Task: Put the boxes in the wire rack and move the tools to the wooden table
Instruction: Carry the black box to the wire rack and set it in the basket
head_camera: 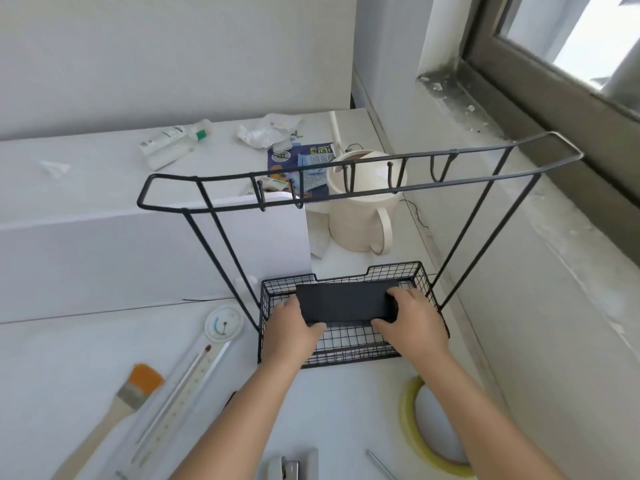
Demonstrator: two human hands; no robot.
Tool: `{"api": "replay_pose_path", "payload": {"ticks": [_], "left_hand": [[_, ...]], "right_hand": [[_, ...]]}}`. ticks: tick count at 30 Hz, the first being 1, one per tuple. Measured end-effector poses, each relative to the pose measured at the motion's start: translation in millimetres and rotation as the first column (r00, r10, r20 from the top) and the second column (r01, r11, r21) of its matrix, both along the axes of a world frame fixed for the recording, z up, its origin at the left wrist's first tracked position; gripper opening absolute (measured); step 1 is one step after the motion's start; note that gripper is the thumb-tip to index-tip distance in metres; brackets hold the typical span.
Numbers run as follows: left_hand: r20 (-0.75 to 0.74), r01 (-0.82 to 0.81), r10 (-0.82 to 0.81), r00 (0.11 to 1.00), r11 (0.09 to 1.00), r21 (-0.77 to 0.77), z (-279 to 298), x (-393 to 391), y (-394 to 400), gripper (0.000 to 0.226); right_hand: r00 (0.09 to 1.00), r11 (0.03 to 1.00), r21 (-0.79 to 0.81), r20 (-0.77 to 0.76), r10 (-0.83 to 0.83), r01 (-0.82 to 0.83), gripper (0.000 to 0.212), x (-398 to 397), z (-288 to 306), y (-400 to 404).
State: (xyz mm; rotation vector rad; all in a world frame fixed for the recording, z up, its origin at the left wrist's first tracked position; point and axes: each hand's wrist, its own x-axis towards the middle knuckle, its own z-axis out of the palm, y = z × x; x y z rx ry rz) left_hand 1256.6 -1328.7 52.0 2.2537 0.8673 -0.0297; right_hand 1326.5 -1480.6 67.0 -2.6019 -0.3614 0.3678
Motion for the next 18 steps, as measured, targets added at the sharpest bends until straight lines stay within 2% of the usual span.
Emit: {"api": "replay_pose_path", "payload": {"ticks": [18], "left_hand": [[-0.028, 0.016, -0.015, 1.000, 0.999, 0.052, -0.2, -2.8, -4.7, 0.031]], "right_hand": [[0.998, 1.000, -0.024, 0.056, -0.017, 0.018, 0.042, -1.9, -3.5, 1.8]]}}
